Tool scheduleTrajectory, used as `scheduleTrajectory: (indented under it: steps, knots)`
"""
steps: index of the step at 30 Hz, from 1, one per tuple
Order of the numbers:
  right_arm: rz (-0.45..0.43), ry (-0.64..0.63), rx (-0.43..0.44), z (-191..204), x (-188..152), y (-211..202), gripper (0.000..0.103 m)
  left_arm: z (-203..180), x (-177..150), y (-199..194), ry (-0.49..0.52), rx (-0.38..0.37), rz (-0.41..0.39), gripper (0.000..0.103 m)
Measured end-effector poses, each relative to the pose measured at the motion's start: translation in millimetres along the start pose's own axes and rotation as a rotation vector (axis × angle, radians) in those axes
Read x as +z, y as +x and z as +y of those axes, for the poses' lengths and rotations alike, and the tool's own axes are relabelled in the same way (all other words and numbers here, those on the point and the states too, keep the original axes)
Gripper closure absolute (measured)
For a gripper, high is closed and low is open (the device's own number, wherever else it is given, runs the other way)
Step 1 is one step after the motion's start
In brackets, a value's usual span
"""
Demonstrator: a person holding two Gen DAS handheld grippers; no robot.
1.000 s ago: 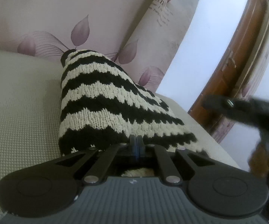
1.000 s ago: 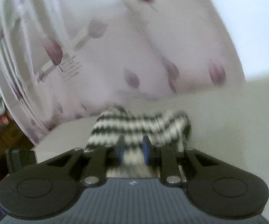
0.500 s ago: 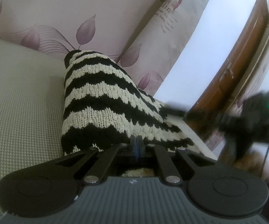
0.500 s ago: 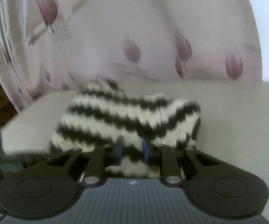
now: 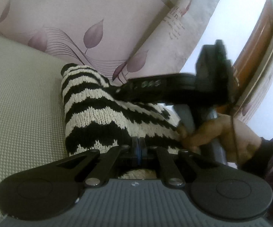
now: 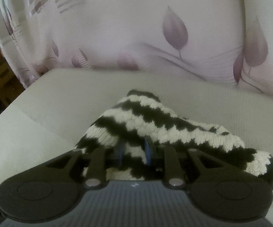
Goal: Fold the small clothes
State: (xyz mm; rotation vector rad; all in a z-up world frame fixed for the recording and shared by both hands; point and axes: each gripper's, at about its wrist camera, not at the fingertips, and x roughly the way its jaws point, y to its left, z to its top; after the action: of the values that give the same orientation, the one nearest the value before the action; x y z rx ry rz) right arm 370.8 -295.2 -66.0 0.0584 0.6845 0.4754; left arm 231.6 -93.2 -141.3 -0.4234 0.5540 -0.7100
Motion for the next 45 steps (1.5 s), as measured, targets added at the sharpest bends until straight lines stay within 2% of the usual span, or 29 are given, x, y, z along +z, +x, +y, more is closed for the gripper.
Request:
scheduleTrajectory:
  steps: [3,6,8,11,12,15,17,21,23,25,29,30,34,37,45]
  knots:
    - [-0.093,0.059,0.031,-12.7,-8.1,-37.7,0.079,0.0,-1.0,0.2,0.006,0.0,0.005,0.092]
    - [-0.179,0.023,-0.078,-19.4,-27.9,-77.3,0.079,-0.2,0.6,1.5,0.011,0.004,0.004,0.092]
    - [-0.183,-0.005,-0.15,-25.2,-45.4,-86.9,0.079,-0.7,0.5,1.2,0.016,0.006,0.004,0.092]
    - [-0.14,-0.023,-0.183,-30.4,-72.3,-76.2,0.079,-0.5,-0.4,-0.2,0.02,0.009,0.006,0.092]
    - [-0.165,-0.024,-0.192,-29.9,-80.3,-74.4,0.08,-2.2,-0.8,-0.2,0.024,0.012,0.005,0.092]
    - [-0.224,-0.008,-0.198,-27.8,-92.6,-64.9,0.08,-4.5,-0.8,-0.2,0.039,0.026,0.001,0.092]
    - [-0.228,0.013,-0.181,-27.8,-90.9,-69.1,0.079,-5.4,-1.3,0.4,0.041,0.027,0.0,0.092]
    - [-0.349,0.125,-0.119,-35.2,-102.3,-124.8,0.077,-8.5,-1.7,0.4,0.052,0.034,-0.005,0.092]
    - [-0.359,0.101,-0.128,-21.7,-116.9,-142.5,0.077,-10.9,-2.4,-1.4,0.065,0.041,-0.015,0.092]
    - [-0.347,0.036,-0.172,-1.1,-137.9,-149.0,0.077,-12.9,-2.9,-4.2,0.078,0.05,-0.024,0.092]
    - [-0.243,-0.039,-0.248,20.1,-165.0,-130.2,0.078,-24.5,-7.4,-14.1,0.153,0.103,-0.04,0.092]
    - [-0.241,-0.045,-0.262,21.5,-169.7,-125.1,0.078,-27.0,-8.8,-15.7,0.167,0.115,-0.034,0.092]
    - [-0.258,-0.056,-0.28,23.6,-172.0,-120.0,0.078,-24.8,-11.4,-22.5,0.153,0.122,-0.033,0.092]
    - [-0.269,-0.038,-0.262,20.2,-173.5,-123.2,0.078,-20.7,-11.5,-22.8,0.133,0.113,-0.033,0.092]
    - [-0.283,-0.001,-0.23,14.1,-175.0,-125.8,0.078,-25.2,-12.3,-22.2,0.163,0.136,-0.031,0.092]
